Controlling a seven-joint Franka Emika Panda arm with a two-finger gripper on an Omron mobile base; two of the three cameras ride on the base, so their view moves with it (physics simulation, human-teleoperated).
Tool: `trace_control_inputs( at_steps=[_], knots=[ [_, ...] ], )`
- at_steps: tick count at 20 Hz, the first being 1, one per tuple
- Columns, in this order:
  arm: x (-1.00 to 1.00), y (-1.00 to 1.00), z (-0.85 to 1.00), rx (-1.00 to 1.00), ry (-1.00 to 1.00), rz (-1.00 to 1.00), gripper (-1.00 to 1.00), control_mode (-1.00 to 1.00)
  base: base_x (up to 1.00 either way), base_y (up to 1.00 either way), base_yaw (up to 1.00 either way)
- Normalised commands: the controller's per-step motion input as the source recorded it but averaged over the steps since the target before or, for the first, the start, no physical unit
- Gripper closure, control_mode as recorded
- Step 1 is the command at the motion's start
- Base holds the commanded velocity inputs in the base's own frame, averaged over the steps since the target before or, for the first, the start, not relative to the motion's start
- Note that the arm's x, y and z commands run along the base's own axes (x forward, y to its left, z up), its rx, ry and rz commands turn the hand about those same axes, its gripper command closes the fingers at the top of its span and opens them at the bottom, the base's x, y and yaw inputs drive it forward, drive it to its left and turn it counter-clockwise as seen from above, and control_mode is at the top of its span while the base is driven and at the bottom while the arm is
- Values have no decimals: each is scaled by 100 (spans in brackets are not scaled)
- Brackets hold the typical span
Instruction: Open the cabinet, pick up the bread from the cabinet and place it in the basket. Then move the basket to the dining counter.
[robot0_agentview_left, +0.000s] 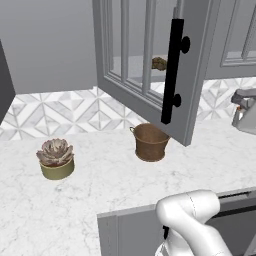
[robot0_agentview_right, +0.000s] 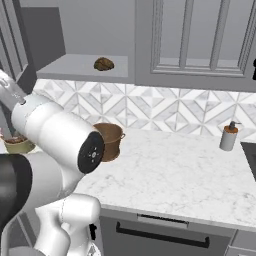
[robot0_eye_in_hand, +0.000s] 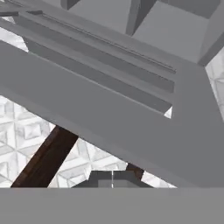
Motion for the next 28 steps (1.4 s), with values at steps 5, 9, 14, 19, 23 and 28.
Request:
trace_control_inputs(
  at_steps=[5,9,14,19,23,28],
  knots=[
    [59,31,-7,3,19,14,100,-100,0,0,0],
    [46,30,-7,-1,13,16,100,-100,0,0,0],
    [-7,93,-12,3,7,26,100,-100,0,0,0],
    [-39,100,-26,0,0,11,100,-100,0,0,0],
    [-6,100,-14,-1,-12,-5,100,-100,0,0,0],
    [55,78,0,-1,-2,-9,100,-100,0,0,0]
  ],
)
